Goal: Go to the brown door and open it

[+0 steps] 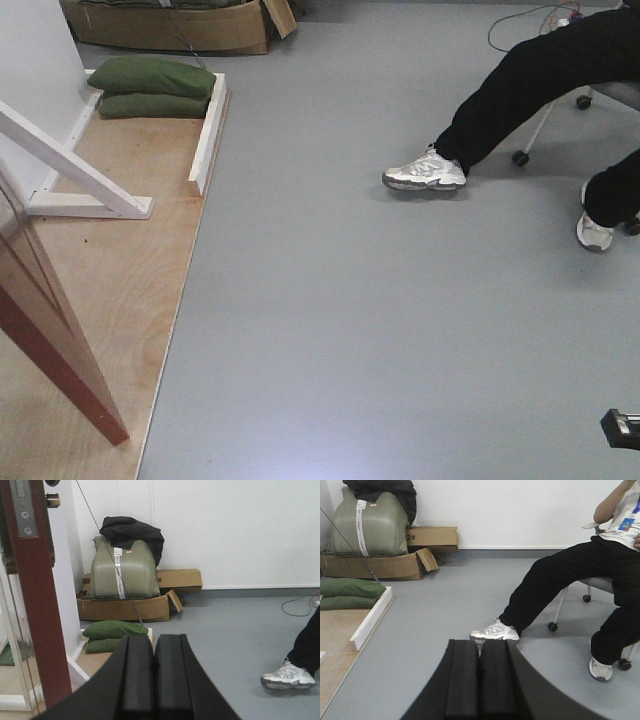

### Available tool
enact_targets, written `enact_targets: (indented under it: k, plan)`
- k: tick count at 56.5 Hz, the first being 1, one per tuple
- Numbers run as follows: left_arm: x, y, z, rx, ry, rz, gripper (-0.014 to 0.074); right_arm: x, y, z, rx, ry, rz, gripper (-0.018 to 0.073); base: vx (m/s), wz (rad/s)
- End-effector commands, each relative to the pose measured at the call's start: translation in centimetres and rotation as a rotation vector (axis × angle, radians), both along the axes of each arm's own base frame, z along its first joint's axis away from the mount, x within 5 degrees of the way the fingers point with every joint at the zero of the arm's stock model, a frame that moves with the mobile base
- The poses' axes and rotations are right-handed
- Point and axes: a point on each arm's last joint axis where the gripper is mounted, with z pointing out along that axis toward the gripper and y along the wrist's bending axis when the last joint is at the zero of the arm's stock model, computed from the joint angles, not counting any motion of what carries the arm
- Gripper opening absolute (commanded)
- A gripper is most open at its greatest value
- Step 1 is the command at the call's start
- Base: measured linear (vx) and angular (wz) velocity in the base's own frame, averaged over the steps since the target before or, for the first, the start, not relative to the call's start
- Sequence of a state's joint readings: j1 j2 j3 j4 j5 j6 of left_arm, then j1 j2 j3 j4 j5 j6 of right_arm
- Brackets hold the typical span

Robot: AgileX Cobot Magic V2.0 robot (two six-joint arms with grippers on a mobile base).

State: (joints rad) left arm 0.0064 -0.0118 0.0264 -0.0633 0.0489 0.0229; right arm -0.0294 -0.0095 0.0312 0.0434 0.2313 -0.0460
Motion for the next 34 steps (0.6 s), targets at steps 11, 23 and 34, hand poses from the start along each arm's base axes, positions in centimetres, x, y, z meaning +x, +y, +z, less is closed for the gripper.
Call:
enact_targets:
  k: [11,23,34]
  plan:
    - [-0.26,0.02,1.41,-0.01,-0.113,-0.001,-0.0006,0.02,-0.04,0.61,-0.01,-0.087,-0.004,0.0,0.22,0.06]
    - [-0.26,0.02,1.41,-0.01,-0.113,-0.001,-0.0006,0.02,-0.04,0.61,-0.01,-0.087,-0.004,0.0,0.17,0.05]
    - [-0.26,0.02,1.41,-0.01,-0.113,-0.001,-0.0006,0.02,-0.04,0.61,-0.01,-0.087,-0.004,0.0,0.14,0.02]
